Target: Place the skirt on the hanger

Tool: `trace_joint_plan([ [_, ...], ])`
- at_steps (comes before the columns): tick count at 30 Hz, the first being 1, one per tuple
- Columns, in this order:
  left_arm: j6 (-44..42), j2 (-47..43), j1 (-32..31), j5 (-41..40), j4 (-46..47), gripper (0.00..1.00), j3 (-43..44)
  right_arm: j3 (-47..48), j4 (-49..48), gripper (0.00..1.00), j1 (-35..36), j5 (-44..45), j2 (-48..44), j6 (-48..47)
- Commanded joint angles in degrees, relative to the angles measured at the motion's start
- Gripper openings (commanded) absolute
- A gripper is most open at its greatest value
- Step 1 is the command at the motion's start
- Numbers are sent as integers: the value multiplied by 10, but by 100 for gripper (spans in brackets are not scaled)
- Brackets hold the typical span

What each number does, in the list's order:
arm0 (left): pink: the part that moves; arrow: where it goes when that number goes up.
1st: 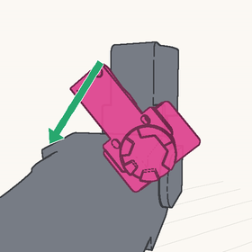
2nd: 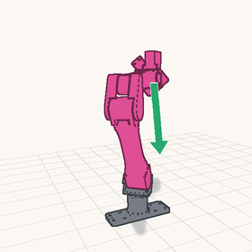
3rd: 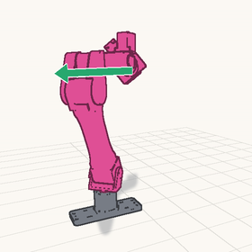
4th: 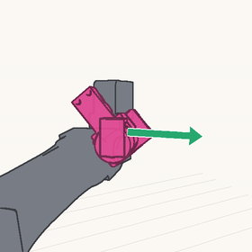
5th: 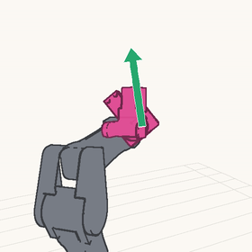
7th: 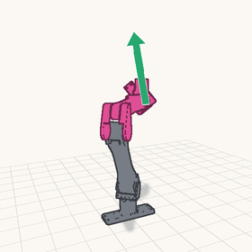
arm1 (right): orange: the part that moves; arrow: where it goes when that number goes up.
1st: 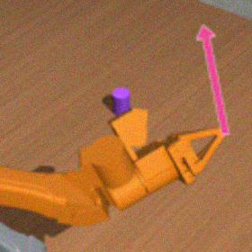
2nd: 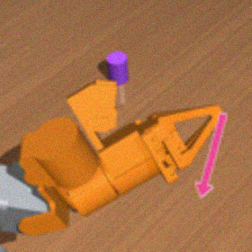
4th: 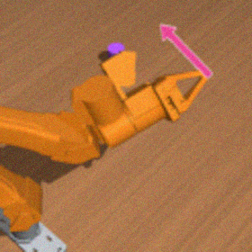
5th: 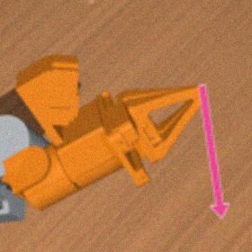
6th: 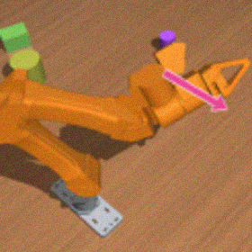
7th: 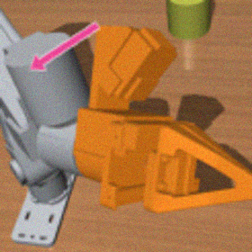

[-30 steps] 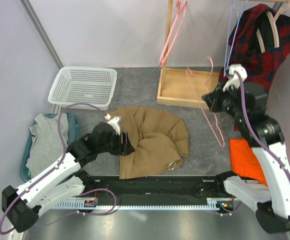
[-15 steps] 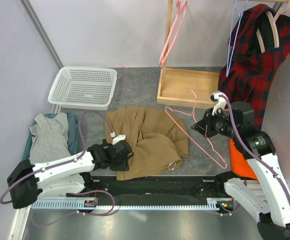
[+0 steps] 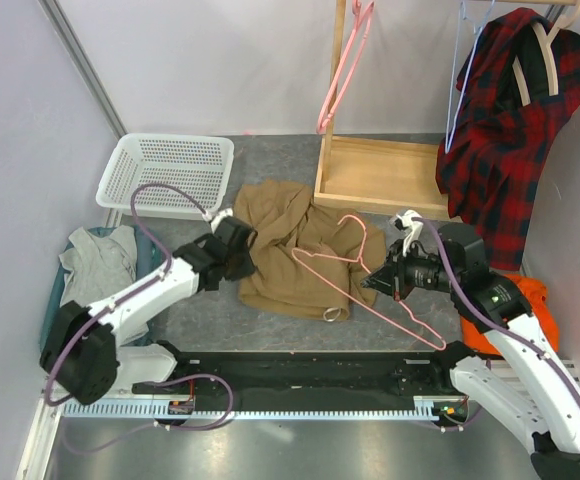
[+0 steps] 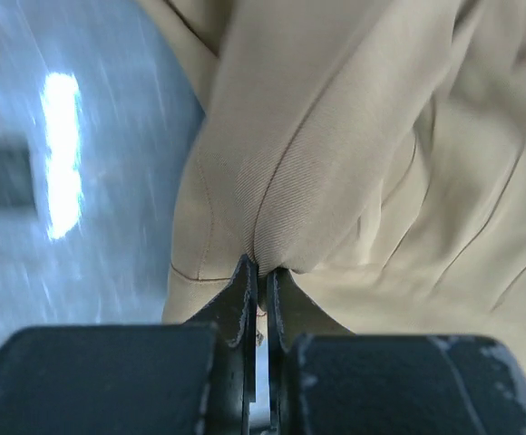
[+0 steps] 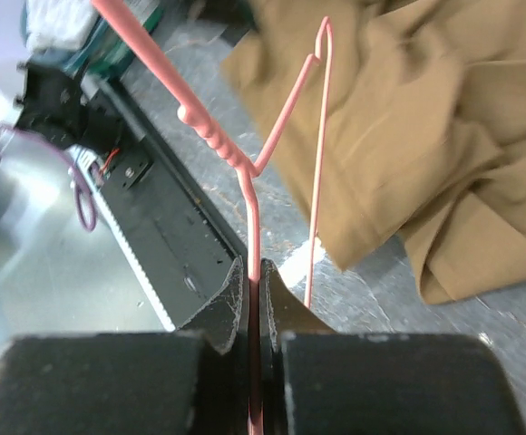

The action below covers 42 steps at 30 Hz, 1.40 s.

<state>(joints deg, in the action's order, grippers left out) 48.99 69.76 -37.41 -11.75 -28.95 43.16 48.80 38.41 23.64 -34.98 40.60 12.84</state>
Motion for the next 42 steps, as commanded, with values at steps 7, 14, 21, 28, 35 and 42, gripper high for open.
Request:
trace_joint_plan([
  [7, -108, 138, 156, 116, 102, 2, 122, -44, -146, 0, 189, 121, 52, -2],
  [14, -116, 113, 168, 135, 90, 2, 120, -47, -196, 0, 303, 305, 145, -13],
  [21, -127, 62, 168, 131, 65, 2, 105, -35, -205, 0, 331, 395, 194, -32],
  [28, -123, -21, 167, 161, 35, 2, 111, -45, -216, 0, 335, 468, 147, -47],
  [35, -100, -140, 164, 206, -21, 2, 112, -49, -220, 0, 335, 560, 91, -41],
  [42, -44, -241, 139, 235, -77, 2, 139, -35, -220, 0, 335, 548, 35, -44],
])
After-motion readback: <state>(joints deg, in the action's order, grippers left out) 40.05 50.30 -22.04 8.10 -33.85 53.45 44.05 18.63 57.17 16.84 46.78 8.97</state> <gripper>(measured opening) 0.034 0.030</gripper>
